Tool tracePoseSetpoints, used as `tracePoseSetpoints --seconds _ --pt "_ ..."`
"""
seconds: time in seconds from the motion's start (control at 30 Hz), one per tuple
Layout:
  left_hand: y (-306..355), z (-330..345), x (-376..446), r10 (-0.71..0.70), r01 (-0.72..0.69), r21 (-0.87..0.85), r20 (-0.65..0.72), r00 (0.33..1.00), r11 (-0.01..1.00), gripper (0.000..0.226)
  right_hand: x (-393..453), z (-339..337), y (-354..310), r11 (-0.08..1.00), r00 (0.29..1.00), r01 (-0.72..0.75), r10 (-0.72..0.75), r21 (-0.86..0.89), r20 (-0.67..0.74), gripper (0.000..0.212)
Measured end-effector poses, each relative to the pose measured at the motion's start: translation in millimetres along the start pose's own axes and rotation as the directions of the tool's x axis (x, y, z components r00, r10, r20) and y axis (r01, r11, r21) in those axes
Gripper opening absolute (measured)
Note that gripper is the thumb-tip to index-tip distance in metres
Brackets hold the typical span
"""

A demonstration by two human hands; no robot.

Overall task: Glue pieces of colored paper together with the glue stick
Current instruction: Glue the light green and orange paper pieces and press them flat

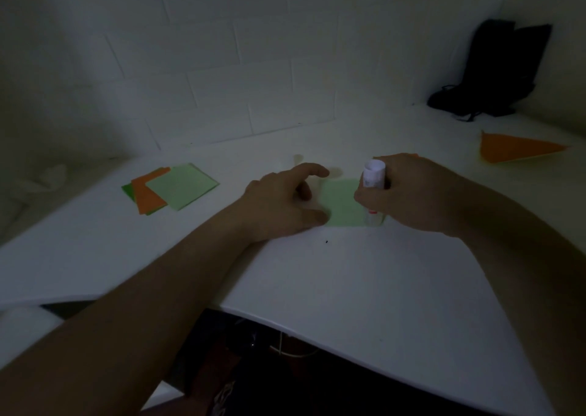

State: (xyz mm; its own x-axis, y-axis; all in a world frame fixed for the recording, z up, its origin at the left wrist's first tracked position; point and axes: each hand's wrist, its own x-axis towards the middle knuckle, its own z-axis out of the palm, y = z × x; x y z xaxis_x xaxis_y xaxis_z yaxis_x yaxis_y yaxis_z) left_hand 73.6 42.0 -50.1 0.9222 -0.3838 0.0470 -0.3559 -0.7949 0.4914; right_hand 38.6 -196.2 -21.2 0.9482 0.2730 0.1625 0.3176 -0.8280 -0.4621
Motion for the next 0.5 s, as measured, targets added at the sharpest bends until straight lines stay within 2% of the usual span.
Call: tracePoseSetpoints --seconds 0.07,0.2,0.27,0.37,0.5 --pt "-1.0 0.2 0.5 0.007 -0.007 0.003 -0.006 1.000 1.000 0.062 -0.3 -1.8 2.1 0.999 0.999 0.017 -0.018 -0.033 -0.030 0.027" --pt "-4.0 0.4 2.0 0.030 -0.030 0.000 -0.012 0.999 1.000 0.061 1.3 -3.4 -3.3 0.998 0.975 -0.011 0.024 0.059 -0.221 0.029" --pt "-5.3 1.5 2.4 0.036 -0.036 -0.003 -0.016 0.999 0.999 0.061 3.4 2.5 -7.3 0.997 0.978 -0.006 0.022 0.079 -0.206 0.026" --pt "-5.2 2.6 2.3 0.035 -0.035 0.009 -0.020 0.999 0.999 0.062 4.3 13.7 -10.0 0.993 0.994 0.029 -0.017 0.112 -0.111 0.024" --pt "-2.6 0.5 1.6 0.026 -0.026 0.012 -0.018 0.999 1.000 0.063 3.6 15.2 -15.3 0.992 0.995 0.064 -0.056 0.104 -0.077 0.022"
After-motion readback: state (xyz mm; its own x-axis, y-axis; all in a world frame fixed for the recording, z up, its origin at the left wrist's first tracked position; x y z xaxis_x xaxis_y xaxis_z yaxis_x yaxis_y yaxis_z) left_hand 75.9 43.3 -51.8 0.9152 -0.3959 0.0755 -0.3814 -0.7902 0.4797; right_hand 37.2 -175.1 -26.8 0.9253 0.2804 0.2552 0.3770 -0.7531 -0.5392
